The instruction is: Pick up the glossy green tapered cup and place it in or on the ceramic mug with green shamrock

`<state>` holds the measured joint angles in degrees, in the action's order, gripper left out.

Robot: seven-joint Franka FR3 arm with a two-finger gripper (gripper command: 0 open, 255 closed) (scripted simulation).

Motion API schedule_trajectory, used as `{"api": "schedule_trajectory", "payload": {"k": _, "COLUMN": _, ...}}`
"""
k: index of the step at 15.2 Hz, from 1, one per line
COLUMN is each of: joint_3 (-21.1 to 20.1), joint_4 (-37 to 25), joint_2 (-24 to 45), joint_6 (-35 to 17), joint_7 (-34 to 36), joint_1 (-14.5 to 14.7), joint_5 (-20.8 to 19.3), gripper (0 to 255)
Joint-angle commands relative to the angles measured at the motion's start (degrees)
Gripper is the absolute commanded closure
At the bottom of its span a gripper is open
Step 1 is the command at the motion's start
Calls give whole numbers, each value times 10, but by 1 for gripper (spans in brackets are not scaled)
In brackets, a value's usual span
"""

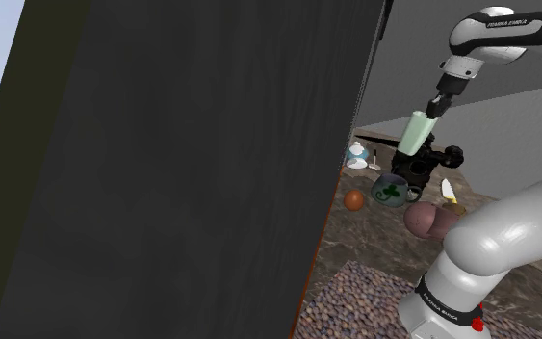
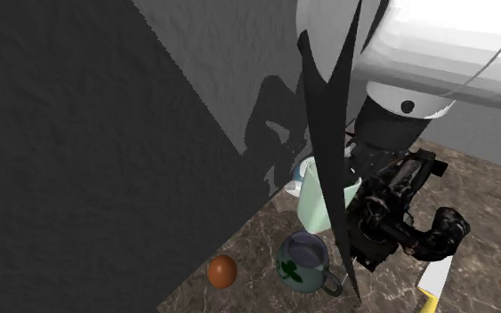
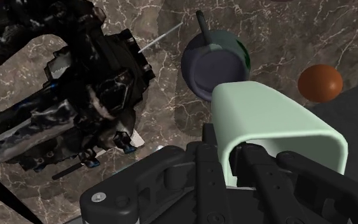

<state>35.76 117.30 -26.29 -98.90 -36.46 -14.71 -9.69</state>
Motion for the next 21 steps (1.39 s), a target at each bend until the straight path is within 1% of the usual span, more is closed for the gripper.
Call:
{"api": "schedule_trajectory", "payload": {"k": 1, "joint_3": -3, "joint_4": 22, "joint_2": -15, "joint_6": -8, "joint_7": 3, "joint_1": -6, "joint_5": -8, "gripper": 255}}
{"api": "schedule_trajectory", "payload": {"k": 11, "joint_3": 10, "joint_4": 99, "joint_2": -17, "joint_6": -83, "joint_7": 1, "joint_1": -11, "joint_5": -17, "gripper": 255}}
{"api": "schedule_trajectory", "payload": {"k": 21, "joint_3": 30, "joint_4": 165, "joint_2": -4, "joint_6": -162, "joint_7": -5, "joint_1": -13, "joint_5": -22, "gripper": 255}}
